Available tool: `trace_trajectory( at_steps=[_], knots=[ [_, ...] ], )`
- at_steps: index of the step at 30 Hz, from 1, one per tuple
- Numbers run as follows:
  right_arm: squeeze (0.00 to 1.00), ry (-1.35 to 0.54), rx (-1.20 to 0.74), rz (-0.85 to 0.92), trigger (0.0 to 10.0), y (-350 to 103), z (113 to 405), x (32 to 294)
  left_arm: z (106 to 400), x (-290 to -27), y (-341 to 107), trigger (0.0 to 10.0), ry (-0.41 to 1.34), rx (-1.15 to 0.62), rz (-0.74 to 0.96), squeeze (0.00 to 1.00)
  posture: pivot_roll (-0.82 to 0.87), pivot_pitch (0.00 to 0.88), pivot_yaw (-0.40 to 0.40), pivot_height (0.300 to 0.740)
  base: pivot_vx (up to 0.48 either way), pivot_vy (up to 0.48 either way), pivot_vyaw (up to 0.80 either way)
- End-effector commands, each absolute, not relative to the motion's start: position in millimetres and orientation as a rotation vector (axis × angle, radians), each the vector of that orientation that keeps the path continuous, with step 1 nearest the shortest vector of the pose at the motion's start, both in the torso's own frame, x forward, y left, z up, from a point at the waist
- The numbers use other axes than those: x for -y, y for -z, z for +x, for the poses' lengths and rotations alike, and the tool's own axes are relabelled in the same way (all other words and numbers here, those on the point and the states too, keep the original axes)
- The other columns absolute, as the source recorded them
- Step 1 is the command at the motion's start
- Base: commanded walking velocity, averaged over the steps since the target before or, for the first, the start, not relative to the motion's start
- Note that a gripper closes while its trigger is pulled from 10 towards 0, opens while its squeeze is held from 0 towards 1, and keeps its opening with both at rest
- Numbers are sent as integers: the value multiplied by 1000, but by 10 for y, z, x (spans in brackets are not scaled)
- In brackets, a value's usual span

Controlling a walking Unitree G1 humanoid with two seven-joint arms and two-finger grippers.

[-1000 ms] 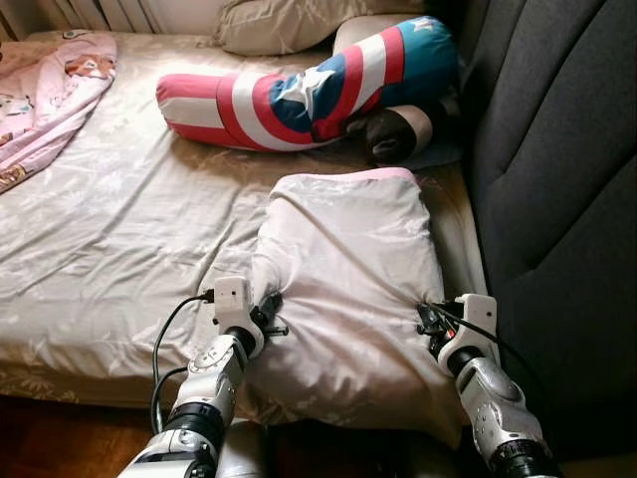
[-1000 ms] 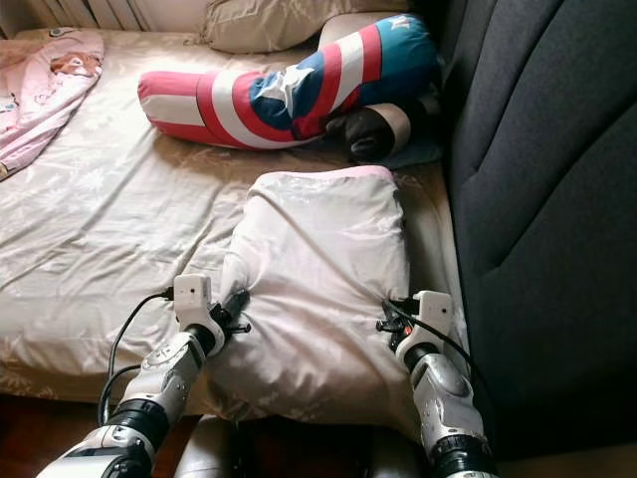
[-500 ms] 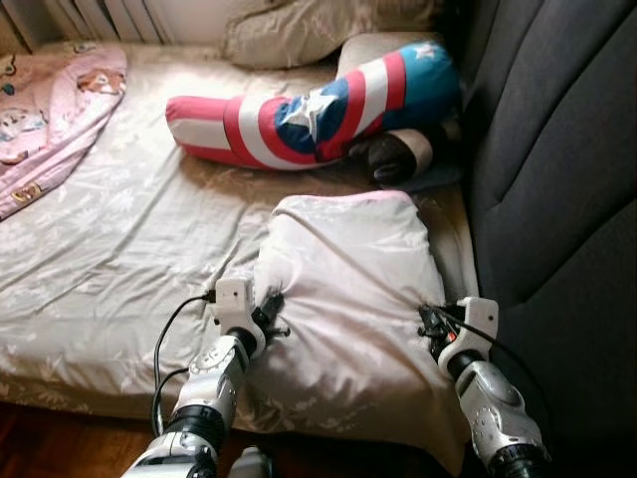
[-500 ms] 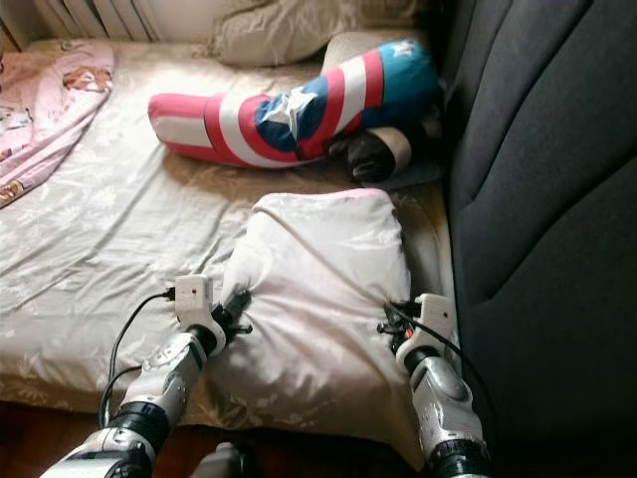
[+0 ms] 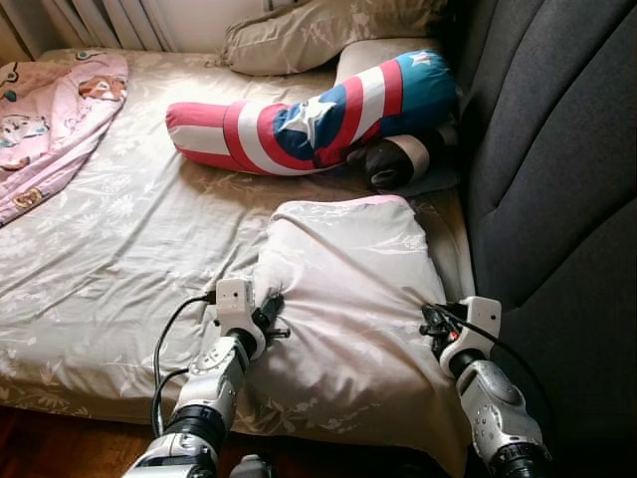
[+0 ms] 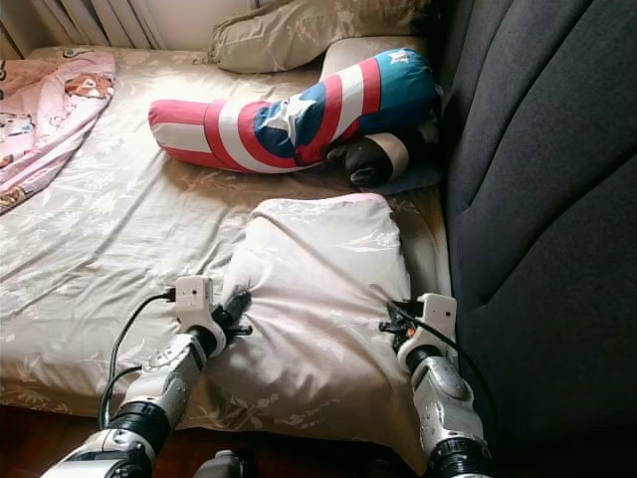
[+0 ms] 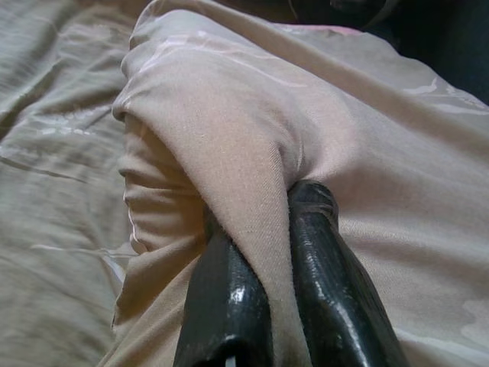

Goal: Clean up the room

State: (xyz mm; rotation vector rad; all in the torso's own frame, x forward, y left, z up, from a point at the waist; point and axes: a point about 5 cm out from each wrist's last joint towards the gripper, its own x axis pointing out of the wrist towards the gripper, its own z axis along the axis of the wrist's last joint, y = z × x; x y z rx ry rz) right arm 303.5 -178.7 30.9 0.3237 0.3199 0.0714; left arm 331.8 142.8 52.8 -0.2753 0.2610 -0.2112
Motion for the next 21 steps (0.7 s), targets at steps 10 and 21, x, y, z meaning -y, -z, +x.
trace_trajectory(
  at_steps=[10,21],
  knots=[
    [0,-31,-270,319,10000,-392,3096,1823,3369,-1496,-662,10000,195,-182,-265,0,-4,90,19,740,0,0,0],
    [0,-37,-287,311,10000,-360,3081,1810,3365,-1505,-671,10000,207,-162,-241,0,-8,90,19,740,0,0,-775]
  ],
)
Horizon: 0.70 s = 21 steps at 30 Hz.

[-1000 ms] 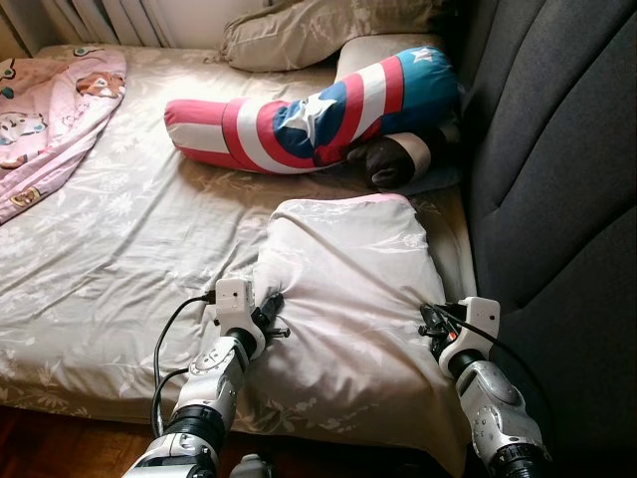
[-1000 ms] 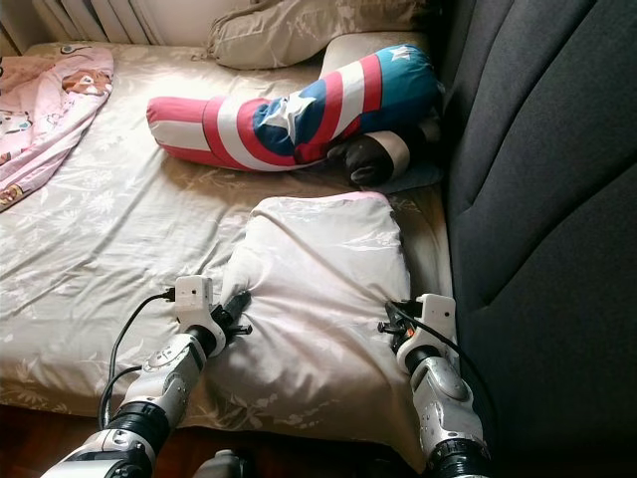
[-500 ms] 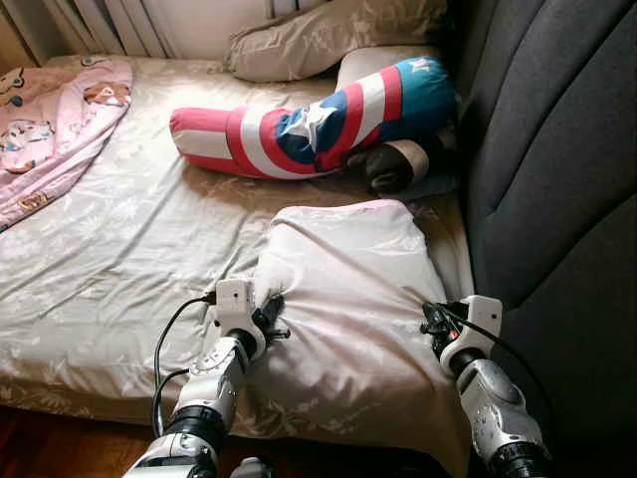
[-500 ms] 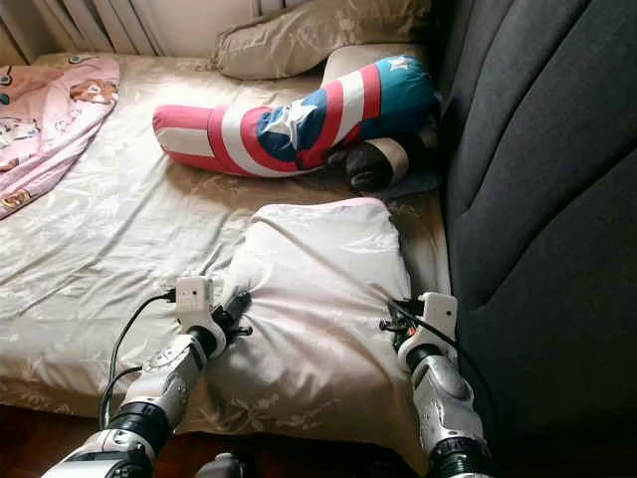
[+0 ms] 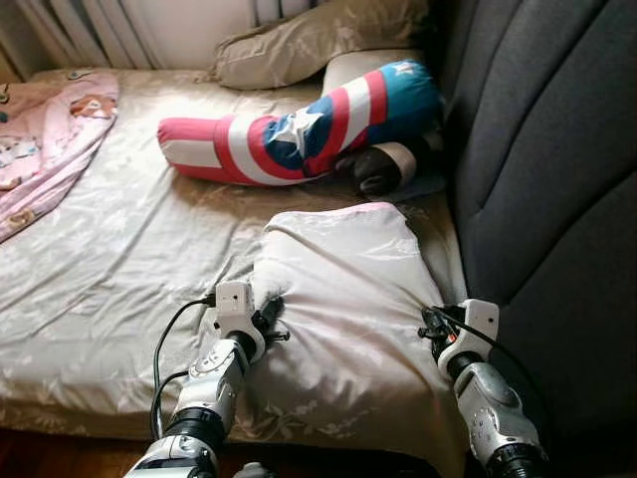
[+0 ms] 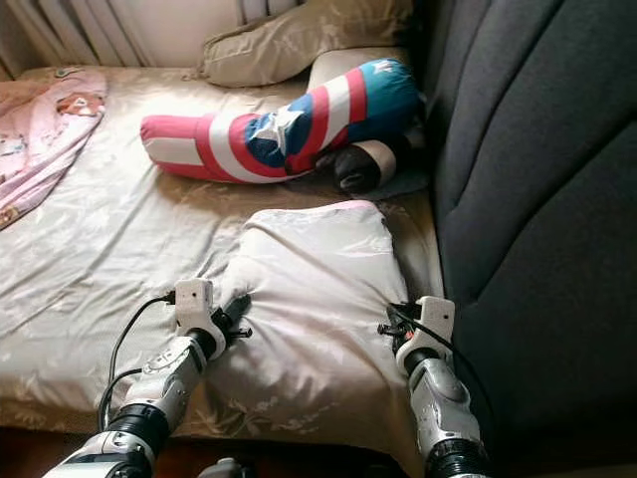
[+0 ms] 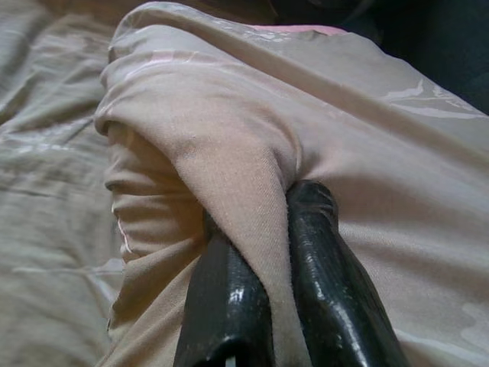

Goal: Clean up the room

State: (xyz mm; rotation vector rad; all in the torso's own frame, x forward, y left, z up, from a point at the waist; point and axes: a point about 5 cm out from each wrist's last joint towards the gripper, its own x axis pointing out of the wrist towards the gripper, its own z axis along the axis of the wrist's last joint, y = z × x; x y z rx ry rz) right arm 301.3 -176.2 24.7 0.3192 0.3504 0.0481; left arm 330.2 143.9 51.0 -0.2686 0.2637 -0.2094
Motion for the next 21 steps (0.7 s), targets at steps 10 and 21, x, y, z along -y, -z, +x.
trace_trajectory(
  at_steps=[10,21],
  knots=[
    [0,-47,-292,307,10000,-355,3081,1787,3370,-1510,-687,10000,211,-152,-242,0,-8,91,17,740,0,-174,-800],
    [0,-52,-302,311,10000,-331,3067,1772,3376,-1532,-698,10000,200,-139,-242,0,-7,94,15,740,0,-131,-800]
  ],
)
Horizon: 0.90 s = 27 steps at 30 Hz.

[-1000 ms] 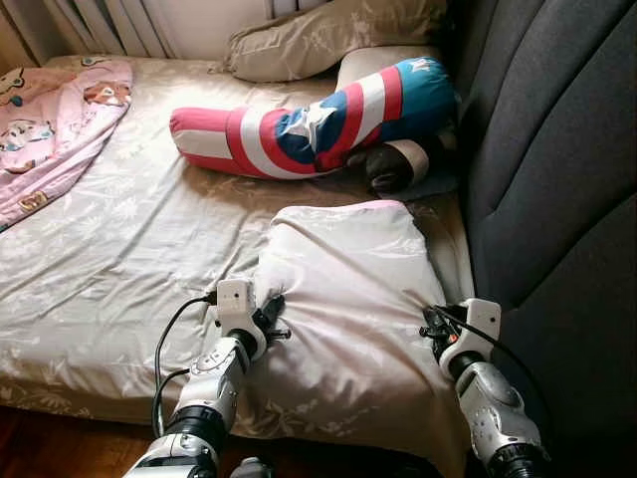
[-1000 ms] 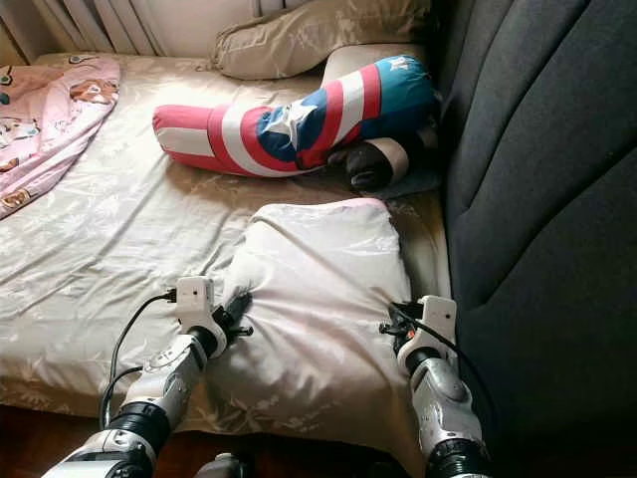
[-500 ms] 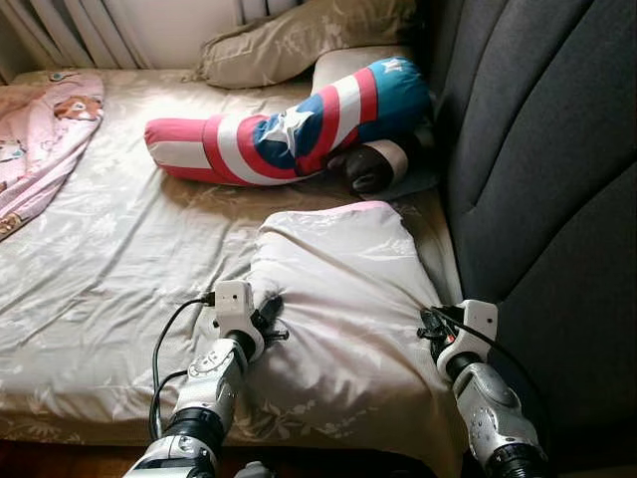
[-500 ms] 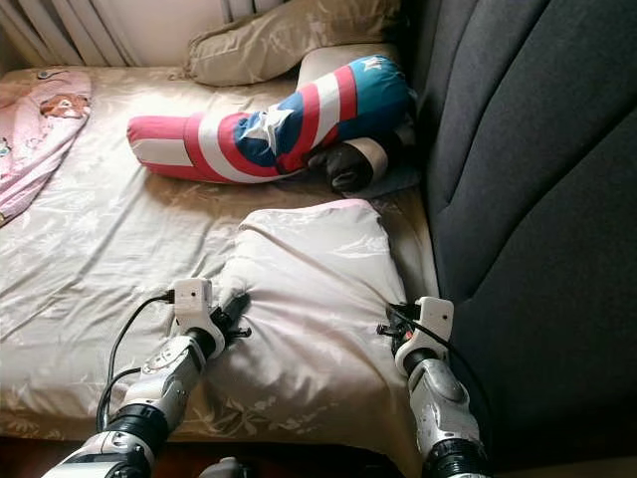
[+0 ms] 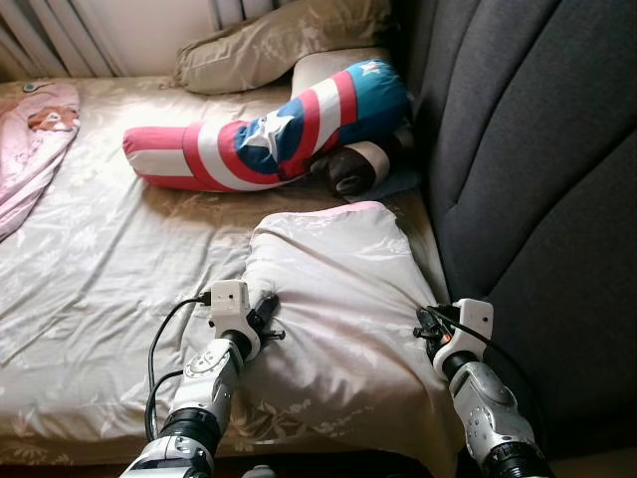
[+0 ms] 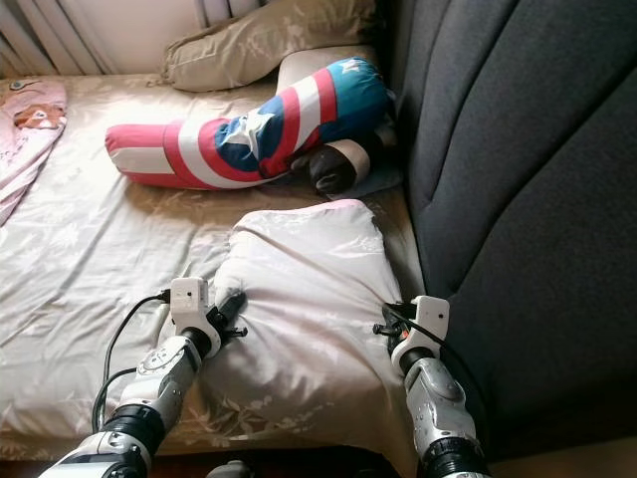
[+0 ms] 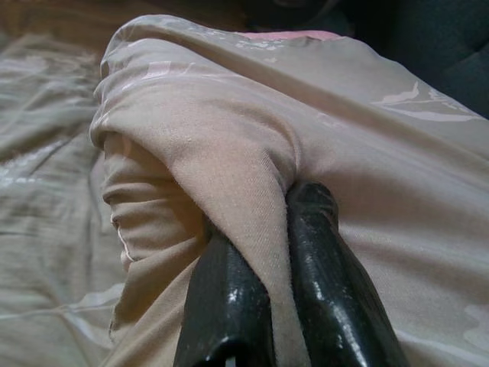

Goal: Clean up the room

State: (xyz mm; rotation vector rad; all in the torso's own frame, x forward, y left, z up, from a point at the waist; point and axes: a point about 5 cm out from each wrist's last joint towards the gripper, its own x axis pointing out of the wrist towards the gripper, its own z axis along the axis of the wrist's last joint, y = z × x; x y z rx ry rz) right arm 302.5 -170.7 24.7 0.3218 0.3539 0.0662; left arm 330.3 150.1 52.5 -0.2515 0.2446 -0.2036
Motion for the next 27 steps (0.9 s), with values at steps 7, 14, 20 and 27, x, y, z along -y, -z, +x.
trace_trajectory(
  at_steps=[7,14,20,27],
  knots=[
    [0,-54,-304,308,10000,-331,3069,1767,3377,-1552,-705,10000,198,-133,-237,0,-5,94,11,740,0,0,-800],
    [0,-58,-299,314,10000,-335,3076,1751,3398,-1534,-746,10000,204,-113,-233,0,-7,92,13,740,0,-206,-800],
    [0,-56,-298,314,10000,-337,3075,1761,3397,-1520,-747,10000,214,-113,-237,0,-7,94,9,740,0,0,-800],
    [0,-61,-299,316,10000,-339,3079,1750,3398,-1517,-754,10000,215,-105,-237,0,-6,93,10,740,0,0,-800]
  ],
)
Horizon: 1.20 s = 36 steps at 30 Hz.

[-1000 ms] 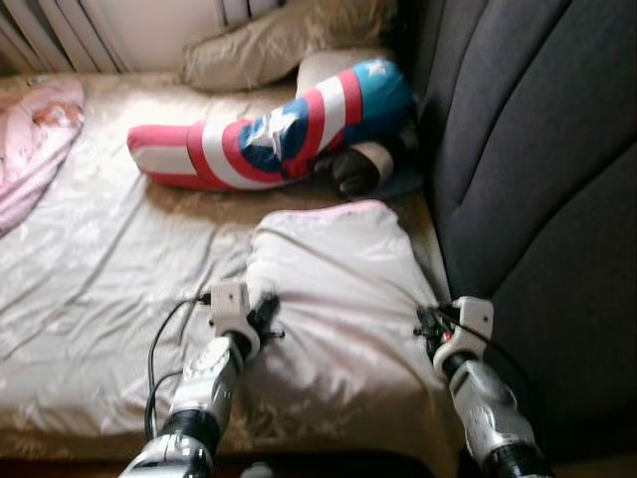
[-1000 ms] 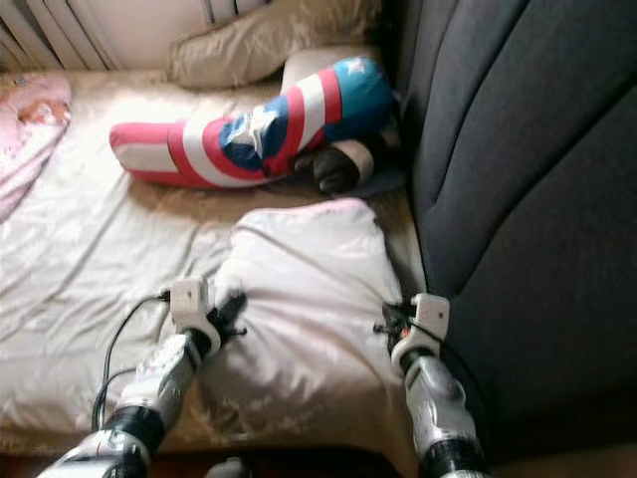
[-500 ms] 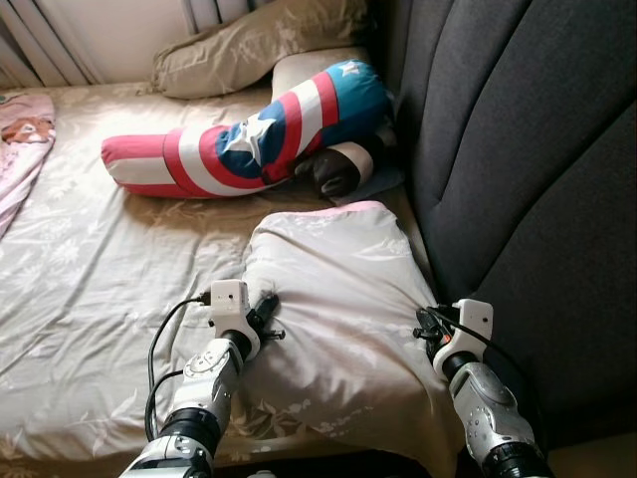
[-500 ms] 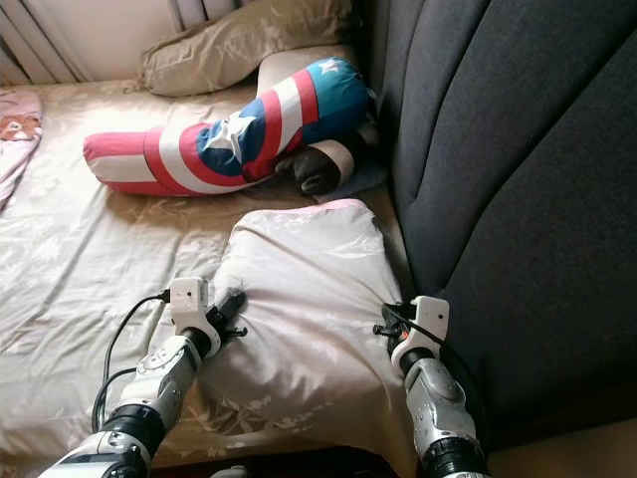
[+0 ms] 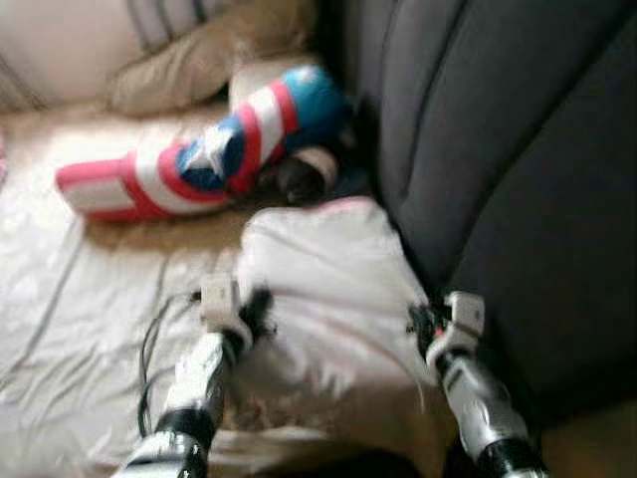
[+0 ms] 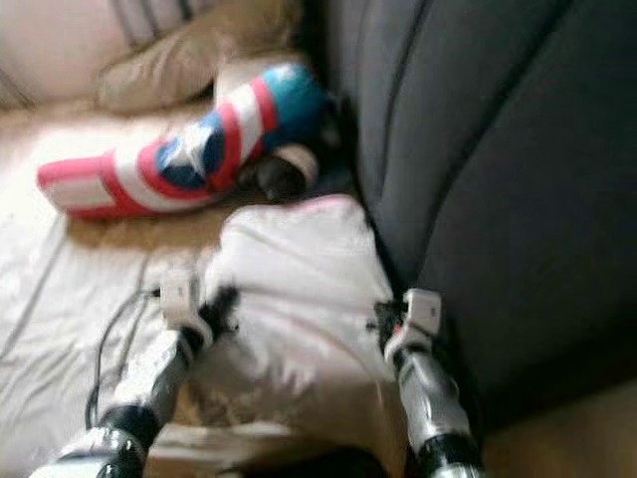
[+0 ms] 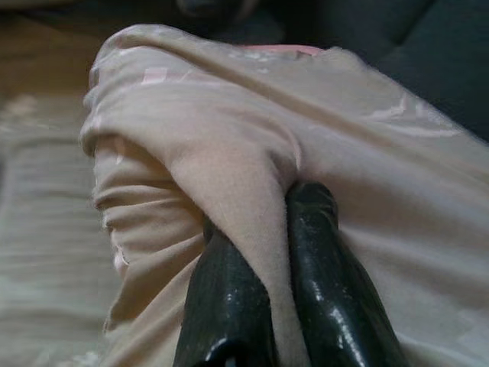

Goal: Clean up the room

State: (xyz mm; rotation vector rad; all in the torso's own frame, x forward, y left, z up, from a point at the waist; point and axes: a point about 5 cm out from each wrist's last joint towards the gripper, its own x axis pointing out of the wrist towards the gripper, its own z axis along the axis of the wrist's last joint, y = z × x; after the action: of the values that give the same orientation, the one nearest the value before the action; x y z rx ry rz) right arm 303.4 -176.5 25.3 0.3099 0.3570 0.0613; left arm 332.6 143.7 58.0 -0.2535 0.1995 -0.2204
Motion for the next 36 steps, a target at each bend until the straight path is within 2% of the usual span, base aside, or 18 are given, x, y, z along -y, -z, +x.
trace_trajectory(
  at_steps=[1,8,15,23,36],
  knots=[
    [0,-61,-299,316,10000,-339,3080,1749,3398,-1518,-754,10000,214,-105,-238,0,-6,93,10,740,0,0,-800],
    [0,-57,-302,314,10000,-327,3071,1753,3397,-1523,-746,10000,209,-112,-237,0,-7,94,10,740,0,0,-724],
    [0,-71,-327,277,10000,-304,3063,1775,3397,-1509,-718,10000,200,-132,-237,0,-10,95,10,740,0,0,0],
    [0,-96,-313,95,10000,-382,3131,1852,3397,-1465,-690,10000,181,-153,-302,0,-11,95,12,740,0,0,0],
    [0,-58,-301,38,10000,-487,3241,1980,3348,-1356,-559,10000,230,-248,-389,0,-8,101,16,740,0,0,0]
  ],
)
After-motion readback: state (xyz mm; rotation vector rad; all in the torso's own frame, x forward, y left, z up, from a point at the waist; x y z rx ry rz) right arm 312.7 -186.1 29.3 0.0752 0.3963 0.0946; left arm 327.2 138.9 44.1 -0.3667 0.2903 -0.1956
